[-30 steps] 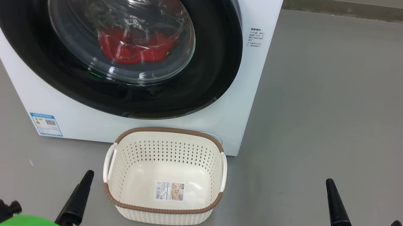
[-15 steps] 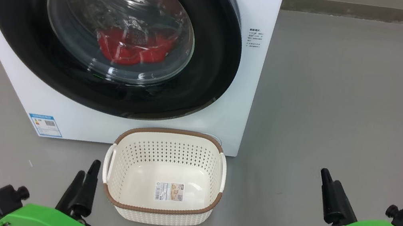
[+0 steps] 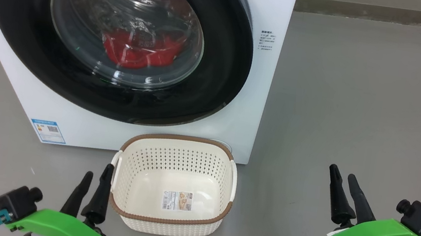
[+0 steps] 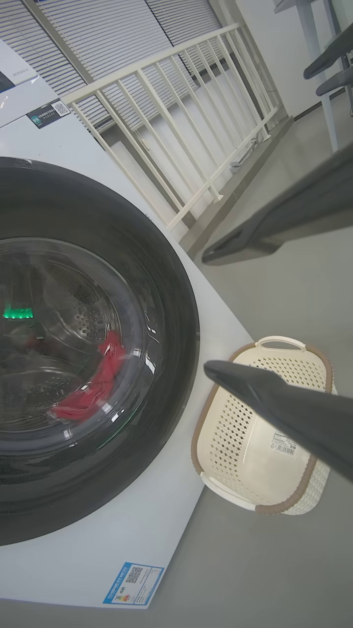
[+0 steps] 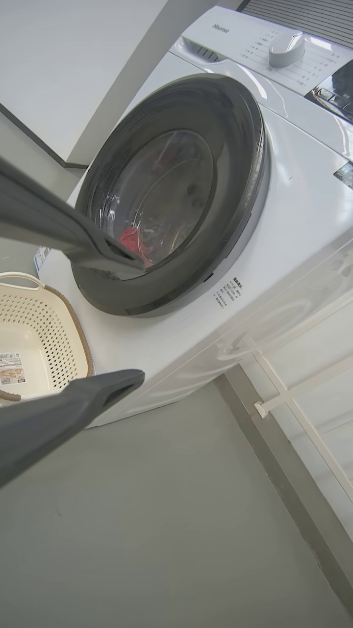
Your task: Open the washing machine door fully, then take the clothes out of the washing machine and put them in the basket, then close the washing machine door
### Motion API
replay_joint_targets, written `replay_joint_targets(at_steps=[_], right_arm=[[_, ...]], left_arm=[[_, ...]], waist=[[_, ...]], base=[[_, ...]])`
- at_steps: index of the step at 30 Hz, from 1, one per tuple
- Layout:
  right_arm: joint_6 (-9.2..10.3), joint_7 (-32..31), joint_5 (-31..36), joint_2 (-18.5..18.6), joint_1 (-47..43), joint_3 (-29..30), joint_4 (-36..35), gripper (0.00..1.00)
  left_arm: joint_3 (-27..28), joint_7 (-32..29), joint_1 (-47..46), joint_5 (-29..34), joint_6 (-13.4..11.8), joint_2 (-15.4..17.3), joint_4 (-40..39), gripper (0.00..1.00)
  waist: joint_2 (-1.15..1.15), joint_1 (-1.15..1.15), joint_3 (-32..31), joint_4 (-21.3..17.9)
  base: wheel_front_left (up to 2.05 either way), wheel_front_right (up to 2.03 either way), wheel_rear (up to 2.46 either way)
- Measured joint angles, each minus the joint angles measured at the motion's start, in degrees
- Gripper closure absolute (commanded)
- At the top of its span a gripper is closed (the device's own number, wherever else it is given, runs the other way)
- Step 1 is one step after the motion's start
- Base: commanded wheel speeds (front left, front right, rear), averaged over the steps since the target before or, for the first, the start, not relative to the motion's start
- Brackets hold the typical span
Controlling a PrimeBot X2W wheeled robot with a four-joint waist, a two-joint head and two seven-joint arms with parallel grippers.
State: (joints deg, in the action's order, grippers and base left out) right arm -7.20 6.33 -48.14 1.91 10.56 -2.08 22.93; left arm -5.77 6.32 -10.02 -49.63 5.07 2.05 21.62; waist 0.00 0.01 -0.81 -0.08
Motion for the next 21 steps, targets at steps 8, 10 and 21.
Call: replay_joint_targets(at_steps=[8, 10, 21], right_arm=[[0.0, 1.34, 4.39, 0.12, 1.19, -0.84, 0.44, 0.0], [0.0, 1.66, 6.46, 0.14, 1.6, -0.93, 0.68, 0.0], [0.0, 3.58, 14.12, 0.31, 3.55, -1.87, 1.26, 0.0]], left_arm=[[-0.27, 1.36, -1.16, 4.98, 0.0, -0.01, 0.74, 0.0], [-0.33, 1.43, -1.32, 6.13, 0.0, -0.01, 0.9, 0.0], [-2.0, 3.46, -3.46, 13.08, 0.0, -0.01, 2.79, 0.0]], waist=[[0.0, 0.0, -0.34, -0.01], [0.0, 0.0, -0.47, -0.05], [0.0, 0.0, -1.24, -0.15]], base=[[0.0, 0.0, 0.0], [0.0, 0.0, 0.0], [0.0, 0.0, 0.0]])
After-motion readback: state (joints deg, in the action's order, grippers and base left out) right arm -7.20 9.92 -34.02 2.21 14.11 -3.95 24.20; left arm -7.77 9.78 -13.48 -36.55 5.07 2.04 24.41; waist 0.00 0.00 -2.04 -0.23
